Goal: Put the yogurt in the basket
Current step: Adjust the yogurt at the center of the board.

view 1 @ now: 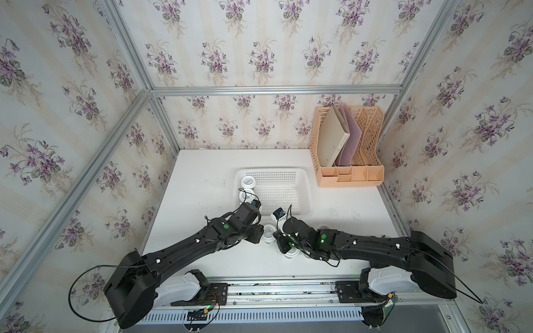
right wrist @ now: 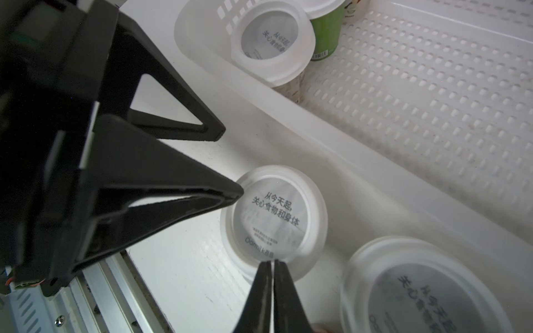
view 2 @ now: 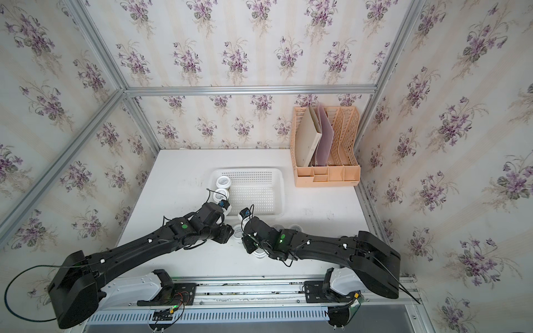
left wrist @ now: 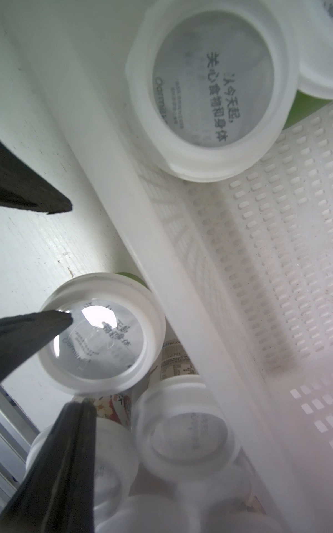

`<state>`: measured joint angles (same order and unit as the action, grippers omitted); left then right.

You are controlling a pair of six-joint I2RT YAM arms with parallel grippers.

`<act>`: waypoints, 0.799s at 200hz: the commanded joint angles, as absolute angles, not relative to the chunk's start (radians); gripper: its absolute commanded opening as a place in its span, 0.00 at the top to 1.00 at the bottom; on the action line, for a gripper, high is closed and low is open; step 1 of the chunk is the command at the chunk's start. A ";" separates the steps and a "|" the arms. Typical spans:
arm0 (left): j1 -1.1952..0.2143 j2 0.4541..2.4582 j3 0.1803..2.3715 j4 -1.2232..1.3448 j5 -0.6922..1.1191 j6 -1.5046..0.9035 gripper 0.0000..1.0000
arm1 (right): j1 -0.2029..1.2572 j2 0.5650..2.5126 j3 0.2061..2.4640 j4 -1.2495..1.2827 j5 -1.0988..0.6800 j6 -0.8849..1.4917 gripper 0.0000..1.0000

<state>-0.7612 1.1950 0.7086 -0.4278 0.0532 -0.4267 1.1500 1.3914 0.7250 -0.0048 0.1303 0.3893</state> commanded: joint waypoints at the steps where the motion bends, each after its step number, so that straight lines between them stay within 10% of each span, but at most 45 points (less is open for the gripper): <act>1: -0.759 1.202 0.715 -0.433 0.058 -0.422 0.41 | 1.152 1.408 0.723 0.066 0.140 0.385 0.90; 160: -0.730 1.247 0.736 -0.438 0.098 -0.406 0.41 | 1.152 1.459 0.738 0.059 0.158 0.391 0.91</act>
